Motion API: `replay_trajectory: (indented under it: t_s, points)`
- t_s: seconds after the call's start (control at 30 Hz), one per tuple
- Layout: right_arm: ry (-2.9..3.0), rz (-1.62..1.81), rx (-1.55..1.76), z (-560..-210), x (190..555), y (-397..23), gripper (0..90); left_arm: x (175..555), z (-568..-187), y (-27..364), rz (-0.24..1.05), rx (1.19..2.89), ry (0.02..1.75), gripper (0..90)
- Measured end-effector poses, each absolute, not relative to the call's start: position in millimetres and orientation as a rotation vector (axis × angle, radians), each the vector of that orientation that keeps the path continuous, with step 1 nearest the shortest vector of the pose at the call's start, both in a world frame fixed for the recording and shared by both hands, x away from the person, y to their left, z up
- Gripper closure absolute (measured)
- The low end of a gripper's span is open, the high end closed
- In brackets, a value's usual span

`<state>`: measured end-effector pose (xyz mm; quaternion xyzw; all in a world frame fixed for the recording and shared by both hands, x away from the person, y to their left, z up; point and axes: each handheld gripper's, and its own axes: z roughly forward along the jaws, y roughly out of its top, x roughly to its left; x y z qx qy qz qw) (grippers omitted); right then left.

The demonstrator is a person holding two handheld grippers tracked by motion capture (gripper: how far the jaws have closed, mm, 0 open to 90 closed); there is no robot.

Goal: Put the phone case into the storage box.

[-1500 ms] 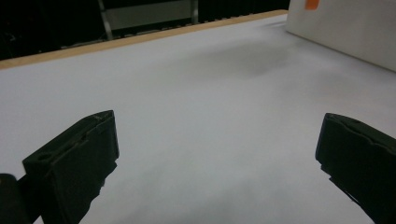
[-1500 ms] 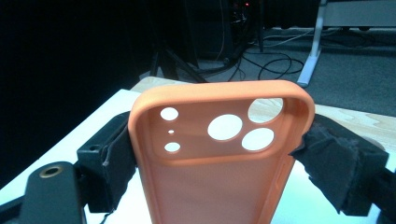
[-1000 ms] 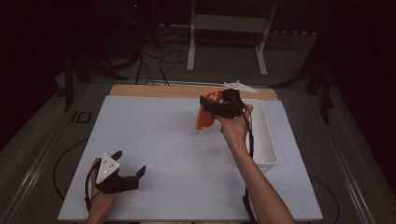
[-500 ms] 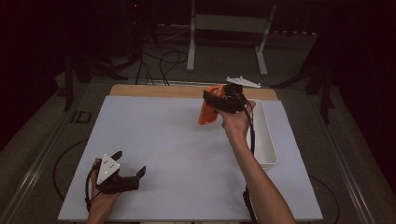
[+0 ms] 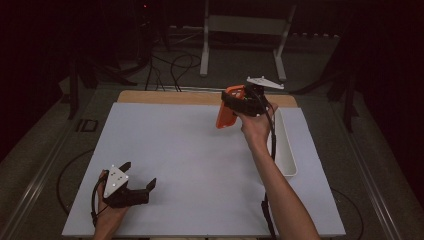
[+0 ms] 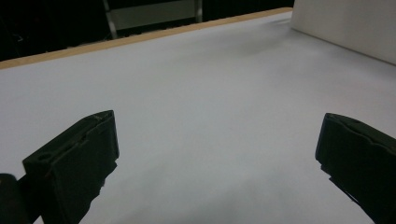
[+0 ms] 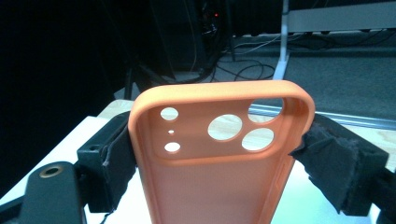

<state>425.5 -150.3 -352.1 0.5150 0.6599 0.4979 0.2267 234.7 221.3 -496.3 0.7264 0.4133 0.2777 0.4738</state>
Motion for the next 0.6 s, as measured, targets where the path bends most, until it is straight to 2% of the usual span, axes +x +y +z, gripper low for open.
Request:
replay_trajectory:
  t_s: [0.6]
  points:
    - [1.752,1.348,1.447,-343.8,434.0,-170.1,16.6,234.1,-494.9,222.4,0.657,1.754,1.018,0.3]
